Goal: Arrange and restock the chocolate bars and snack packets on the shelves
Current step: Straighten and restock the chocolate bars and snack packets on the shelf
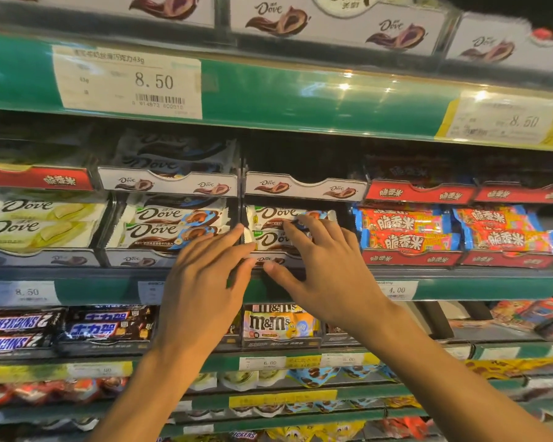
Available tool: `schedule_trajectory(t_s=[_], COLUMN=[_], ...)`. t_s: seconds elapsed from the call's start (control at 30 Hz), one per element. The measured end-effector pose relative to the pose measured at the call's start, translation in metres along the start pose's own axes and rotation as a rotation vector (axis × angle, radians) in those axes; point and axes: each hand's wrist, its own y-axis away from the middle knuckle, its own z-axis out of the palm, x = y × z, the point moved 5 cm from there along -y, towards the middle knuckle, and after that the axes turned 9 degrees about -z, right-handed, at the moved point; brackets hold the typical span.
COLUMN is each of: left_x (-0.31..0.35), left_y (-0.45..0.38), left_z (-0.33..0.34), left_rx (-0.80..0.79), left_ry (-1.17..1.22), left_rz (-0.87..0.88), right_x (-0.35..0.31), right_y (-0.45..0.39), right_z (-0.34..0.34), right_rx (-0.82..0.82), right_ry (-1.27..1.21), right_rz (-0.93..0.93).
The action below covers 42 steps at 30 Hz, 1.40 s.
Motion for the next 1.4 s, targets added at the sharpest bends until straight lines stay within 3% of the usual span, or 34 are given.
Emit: schedule_trajectory(t_s=[0.23,0.37,0.57,0.8,1.1,1.4], left_x=[0.019,0.042,0.099,0.224,0.410,0.534], left_y=[-0.002,0.029,0.089,0.132,0.190,0.206], left_z=[-0.013,-0.014,0.064,0.173,0.292,0.397], left_rx=[-0.055,-0.102,-0.402,-0.685,-1.063,-1.324], left_ry=[0.004,0.304,0.632,0.731,0.820,0.816], left_rz=[-0.117,-0.307,-0.474,-0.442,-0.261,-0.147], right_x=[0.016,0.038,0.096,0.197,0.293,0.399], right_y=[0.033,0.086,0.190,0.335,0.518,0.603], right_z=[-0.032,-0.035,-0.009,-0.001,-0.024,-0.044], right_rx=[0.292,0.270,0.212,0.353,0.597,0.755], right_ry=[-0.331,-0.628,-0.866,-0.884,-0.820,-0.670], right_rz=[0.018,0.138,0.381,0.713,1.129,1.378])
